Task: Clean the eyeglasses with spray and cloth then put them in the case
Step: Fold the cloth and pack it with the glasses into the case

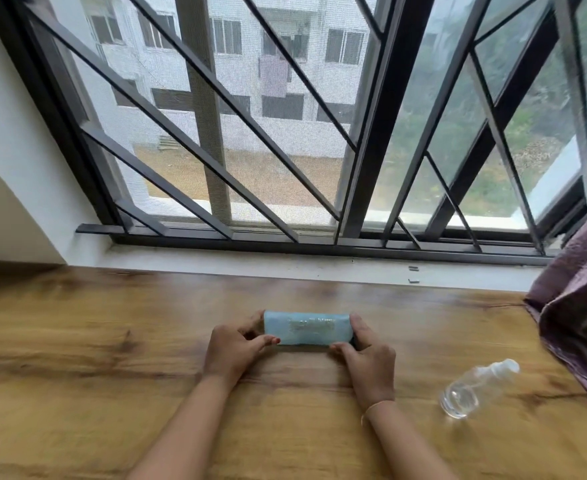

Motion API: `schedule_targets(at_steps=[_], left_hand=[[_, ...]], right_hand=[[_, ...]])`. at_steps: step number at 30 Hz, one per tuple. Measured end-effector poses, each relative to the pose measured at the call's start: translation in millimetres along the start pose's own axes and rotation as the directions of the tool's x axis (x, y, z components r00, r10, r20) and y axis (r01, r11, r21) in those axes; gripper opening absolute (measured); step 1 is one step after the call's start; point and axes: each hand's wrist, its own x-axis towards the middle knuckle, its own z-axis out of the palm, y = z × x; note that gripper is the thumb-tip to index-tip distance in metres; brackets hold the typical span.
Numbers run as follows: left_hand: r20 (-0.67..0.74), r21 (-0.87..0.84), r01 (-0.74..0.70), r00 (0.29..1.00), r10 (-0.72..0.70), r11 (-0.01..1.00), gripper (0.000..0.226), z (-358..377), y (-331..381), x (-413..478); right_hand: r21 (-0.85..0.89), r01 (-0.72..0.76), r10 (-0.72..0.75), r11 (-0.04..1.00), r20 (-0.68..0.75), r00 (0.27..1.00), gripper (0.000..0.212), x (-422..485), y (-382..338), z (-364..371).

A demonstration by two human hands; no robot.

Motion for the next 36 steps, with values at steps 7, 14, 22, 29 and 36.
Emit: schedule_targets(at_steps=[7,14,22,29,36], left_hand=[[-0.014,-0.021,-0.009,1.000,0.008,1.000,0.046,1,0,-1],[-0.062,0.079,-0.011,0.998,0.016,0.997,0.042,6,-1,-5],[-0.270,-0.045,0.164,0.948,-0.170,0.986,0.036,6,10,-49],[-0.365,-0.452,0.295,0.800,-0.476,0.842,0.049,0,1,-90],[-0.392,-0.692,0.216,0.689,-0.609,0.689,0.056,7,6,-97]], right_hand=[[0.039,-0.067,0.067,0.997,0.001,0.998,0.059,0,-4,-1],[-0.006,-0.073,0.073,0.997,0.029,0.997,0.056,-2,-9,-2],[-0.101,-0.037,0.058,0.994,0.220,0.974,0.052,13,-40,15],[-0.093,0.080,-0.022,0.992,0.508,0.861,0.056,24,-86,81],[-0.092,0.031,0.038,0.995,0.665,0.746,0.065,28,-107,117]])
